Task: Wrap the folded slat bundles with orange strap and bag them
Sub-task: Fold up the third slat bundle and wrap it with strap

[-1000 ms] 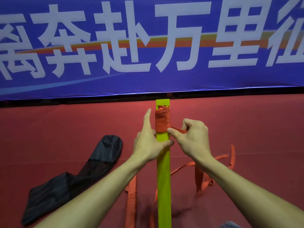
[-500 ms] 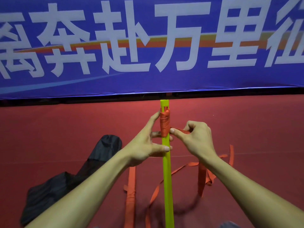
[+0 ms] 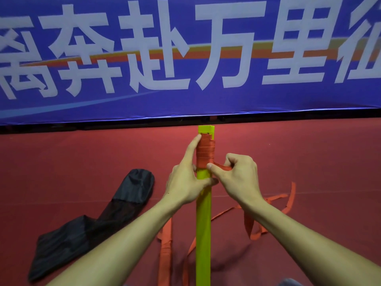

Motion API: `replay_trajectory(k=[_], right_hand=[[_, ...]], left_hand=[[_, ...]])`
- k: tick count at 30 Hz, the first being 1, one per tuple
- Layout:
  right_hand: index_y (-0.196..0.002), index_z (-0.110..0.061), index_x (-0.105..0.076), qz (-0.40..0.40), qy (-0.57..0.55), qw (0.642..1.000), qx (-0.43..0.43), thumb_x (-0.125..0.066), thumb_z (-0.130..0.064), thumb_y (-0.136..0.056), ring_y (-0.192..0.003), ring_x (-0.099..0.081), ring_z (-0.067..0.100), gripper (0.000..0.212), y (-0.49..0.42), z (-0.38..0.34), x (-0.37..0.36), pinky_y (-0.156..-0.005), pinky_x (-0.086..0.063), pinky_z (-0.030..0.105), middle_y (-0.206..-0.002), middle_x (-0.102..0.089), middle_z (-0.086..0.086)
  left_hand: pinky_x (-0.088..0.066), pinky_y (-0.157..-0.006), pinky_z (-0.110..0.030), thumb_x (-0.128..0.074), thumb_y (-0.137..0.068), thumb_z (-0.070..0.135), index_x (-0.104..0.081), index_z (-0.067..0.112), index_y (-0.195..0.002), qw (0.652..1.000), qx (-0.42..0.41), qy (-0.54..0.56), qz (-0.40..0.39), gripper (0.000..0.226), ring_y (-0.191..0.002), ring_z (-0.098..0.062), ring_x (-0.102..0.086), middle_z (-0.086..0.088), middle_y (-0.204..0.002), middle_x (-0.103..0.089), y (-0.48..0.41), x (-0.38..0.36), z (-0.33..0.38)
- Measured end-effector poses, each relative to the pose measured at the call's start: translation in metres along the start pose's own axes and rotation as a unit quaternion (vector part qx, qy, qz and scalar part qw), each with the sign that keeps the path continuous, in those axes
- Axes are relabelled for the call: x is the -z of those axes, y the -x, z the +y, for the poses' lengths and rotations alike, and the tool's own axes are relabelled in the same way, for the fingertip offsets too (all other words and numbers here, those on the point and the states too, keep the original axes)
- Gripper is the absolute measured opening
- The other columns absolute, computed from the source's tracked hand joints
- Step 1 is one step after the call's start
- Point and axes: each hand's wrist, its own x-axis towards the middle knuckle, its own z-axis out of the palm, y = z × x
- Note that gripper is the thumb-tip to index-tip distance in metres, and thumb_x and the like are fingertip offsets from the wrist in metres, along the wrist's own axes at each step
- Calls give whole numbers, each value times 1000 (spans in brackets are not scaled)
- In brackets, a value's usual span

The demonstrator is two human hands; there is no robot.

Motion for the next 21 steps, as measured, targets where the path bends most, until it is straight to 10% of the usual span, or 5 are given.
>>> replay_trajectory(k=[4,8,14,21], right_hand=[[-51,-15,-30,10,-6,1000,5,-86,-33,-67,-54,-27,20,61,-2,2,4,-49,-25,34,-46,-28,-4],[-51,-15,-31,10,-4,1000,-5,-87,-33,-67,-54,-27,19,60,-3,5,8,-49,-25,33,-46,-28,-6],[-49,-15,-42,8,-29,999,-21,-88,-37,-66,-44,-29,9,54,-5,16,18,-46,-26,28,-40,-35,-8],[-53,-12,-52,-2,-28,999,-42,-84,-40,-71,-49,-36,12,46,-10,22,19,-52,-32,31,-46,-41,-7]], left_hand=[[-60,-80,-41,-89,-71,15,-3,64,-144,996,18,85,2,123,-79,-21,-73,3,-86,-76,-1,-4,-2],[-59,-66,-31,-66,-81,-18,-43,36,-138,978,31,182,-99,82,-77,-12,-66,-10,-112,-67,-1,-2,-2],[-56,-74,-33,-59,-78,-16,-31,47,-148,923,27,281,-263,98,-96,-20,-70,-24,-120,-64,1,11,-11],[-60,-85,-42,-69,-83,-15,-30,70,-136,955,13,241,-176,107,-110,-24,-68,-17,-120,-62,1,6,-7]])
